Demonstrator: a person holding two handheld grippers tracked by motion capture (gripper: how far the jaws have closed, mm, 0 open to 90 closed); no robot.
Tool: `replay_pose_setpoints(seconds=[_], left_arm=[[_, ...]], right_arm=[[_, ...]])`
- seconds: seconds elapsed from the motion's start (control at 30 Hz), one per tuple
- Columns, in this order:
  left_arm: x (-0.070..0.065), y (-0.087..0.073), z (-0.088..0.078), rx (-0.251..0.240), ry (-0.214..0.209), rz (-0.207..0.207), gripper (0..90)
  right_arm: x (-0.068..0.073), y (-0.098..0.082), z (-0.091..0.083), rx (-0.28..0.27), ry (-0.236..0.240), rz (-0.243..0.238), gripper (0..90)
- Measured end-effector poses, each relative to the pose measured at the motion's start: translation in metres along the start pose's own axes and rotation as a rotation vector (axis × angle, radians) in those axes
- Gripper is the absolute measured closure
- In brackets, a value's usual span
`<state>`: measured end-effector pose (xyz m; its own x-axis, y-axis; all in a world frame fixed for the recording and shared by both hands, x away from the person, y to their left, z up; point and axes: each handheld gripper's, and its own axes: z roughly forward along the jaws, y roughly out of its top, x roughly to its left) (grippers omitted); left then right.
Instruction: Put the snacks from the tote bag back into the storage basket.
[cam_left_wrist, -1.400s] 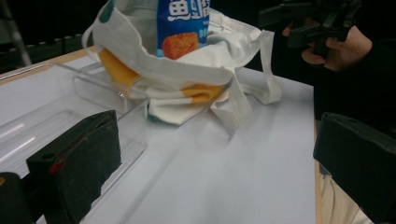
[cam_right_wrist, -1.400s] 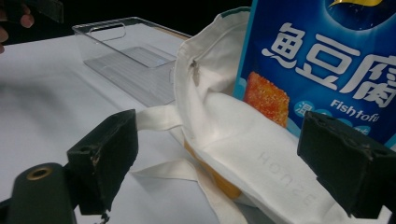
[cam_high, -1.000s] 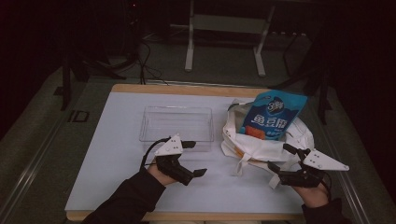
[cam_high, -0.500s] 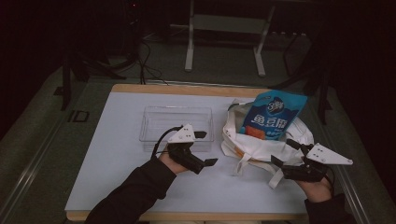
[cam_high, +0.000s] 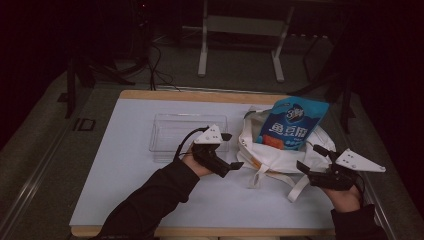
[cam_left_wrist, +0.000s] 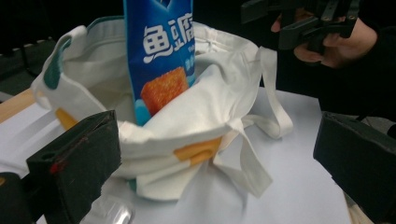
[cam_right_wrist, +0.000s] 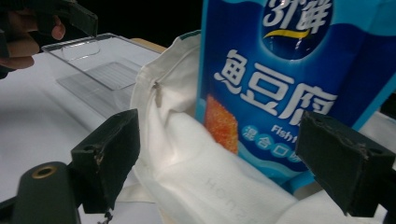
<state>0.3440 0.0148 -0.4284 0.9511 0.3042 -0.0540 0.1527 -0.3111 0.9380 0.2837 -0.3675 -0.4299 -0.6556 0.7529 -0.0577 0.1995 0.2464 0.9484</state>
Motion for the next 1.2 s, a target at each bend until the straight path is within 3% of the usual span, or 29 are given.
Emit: replay_pose_setpoints(seconds=[0.13, 0.5, 0.8, 1.13, 1.2], left_arm=[[0.002, 0.005, 0.007, 0.009, 0.001, 0.0, 1.0], [0.023, 0.041, 0.04, 0.01, 0.021, 0.021, 1.0], [0.035, 0.05, 0.061, 0.032, 0.045, 0.023, 1.0], [0.045, 0.059, 0.089, 0.05, 0.036, 0.001, 1.0], [0.046, 0.06, 0.094, 0.041, 0.05, -0.006, 5.9]], right_arm=[[-0.006, 0.003, 0.0, -0.011, -0.01, 0.006, 14.1], [-0.027, 0.019, 0.005, -0.01, -0.06, -0.009, 14.5], [-0.043, 0.021, 0.016, 0.004, -0.064, 0.014, 14.5], [-0.056, 0.025, 0.031, 0.005, -0.051, 0.042, 14.5], [-0.058, 0.024, 0.034, 0.009, -0.054, 0.051, 14.5]])
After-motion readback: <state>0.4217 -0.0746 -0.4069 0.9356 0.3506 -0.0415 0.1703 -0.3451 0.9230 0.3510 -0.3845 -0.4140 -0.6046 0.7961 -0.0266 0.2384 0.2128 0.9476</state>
